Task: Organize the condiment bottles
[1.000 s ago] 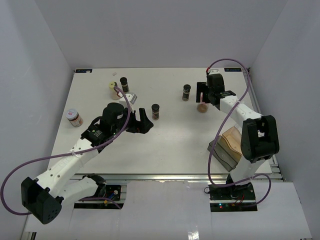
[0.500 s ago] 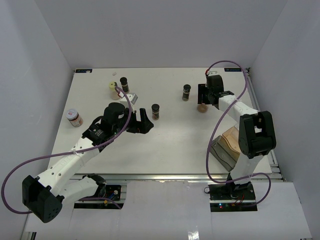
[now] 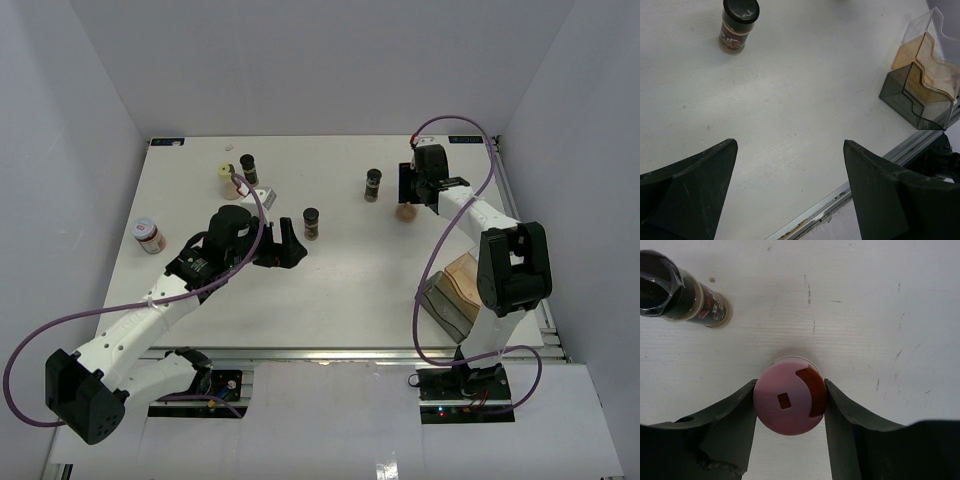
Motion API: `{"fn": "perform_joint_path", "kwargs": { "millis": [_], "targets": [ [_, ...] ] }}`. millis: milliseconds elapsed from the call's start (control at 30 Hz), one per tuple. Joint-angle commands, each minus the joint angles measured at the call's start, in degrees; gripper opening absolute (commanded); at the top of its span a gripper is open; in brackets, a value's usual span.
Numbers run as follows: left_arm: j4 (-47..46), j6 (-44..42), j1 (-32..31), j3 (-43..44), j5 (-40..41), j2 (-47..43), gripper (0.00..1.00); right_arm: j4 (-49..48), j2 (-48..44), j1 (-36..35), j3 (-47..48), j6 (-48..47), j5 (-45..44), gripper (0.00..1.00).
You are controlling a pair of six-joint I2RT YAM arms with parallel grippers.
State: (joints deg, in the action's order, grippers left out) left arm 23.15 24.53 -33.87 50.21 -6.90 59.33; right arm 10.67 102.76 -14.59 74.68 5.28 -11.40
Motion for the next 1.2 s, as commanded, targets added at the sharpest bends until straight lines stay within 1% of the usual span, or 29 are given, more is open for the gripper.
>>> {"fn": "perform_joint_path", "kwargs": {
  "millis": [0,100,200,400,533,600,633,700,800,933,1167],
  "targets": [
    [0.12,0.54,-0.06,1.93,-0.51,-0.53,0.98,2.32,-3.34,0.35,3.69,-1.55,-1.44,0.08],
    [0.14,0.65,-0.06,2.04,-0.62,-0.57,0.98,4.34,-8.86,0.35,3.40,-1.76,-2.41,0.08],
    [0.27,0.72,-0.06,2.54,-0.84,-0.34,0.98,8.23,-14.57,0.46,2.81,-1.50,-5.60,0.08],
    [0.23,0.96,-0.06,2.79,-1.54,0.34,0.98,14.54,-25.28,2.71,-2.77,0.07,-13.10,0.08],
    [-0.25,1.75,-0.01,2.70,-2.42,1.05,0.98,17.63,-32.35,8.04,-6.52,2.50,-13.64,0.08],
    [-0.63,2.16,-0.05,2.70,-3.24,1.46,0.98,17.89,-35.22,12.47,-9.01,5.30,-13.47,0.08],
    [-0.65,2.41,-0.06,2.70,-3.30,1.64,0.98,17.89,-36.47,12.83,-10.24,5.53,-13.47,0.08],
    [-0.78,2.71,-0.06,2.98,-4.18,2.49,0.98,17.62,-39.55,17.87,-13.88,7.69,-12.98,0.08],
    [0.07,2.70,-0.06,3.88,-4.25,3.62,0.98,16.84,-42.09,22.16,-17.67,9.32,-12.30,0.08],
    [1.26,2.70,-0.05,5.36,-4.00,4.38,0.98,14.86,-43.89,25.50,-20.81,9.83,-13.92,0.08],
    [1.93,4.08,-0.06,6.07,-4.12,5.15,0.98,11.21,-43.50,29.54,-23.23,10.83,-16.15,0.08]
  ]
}}
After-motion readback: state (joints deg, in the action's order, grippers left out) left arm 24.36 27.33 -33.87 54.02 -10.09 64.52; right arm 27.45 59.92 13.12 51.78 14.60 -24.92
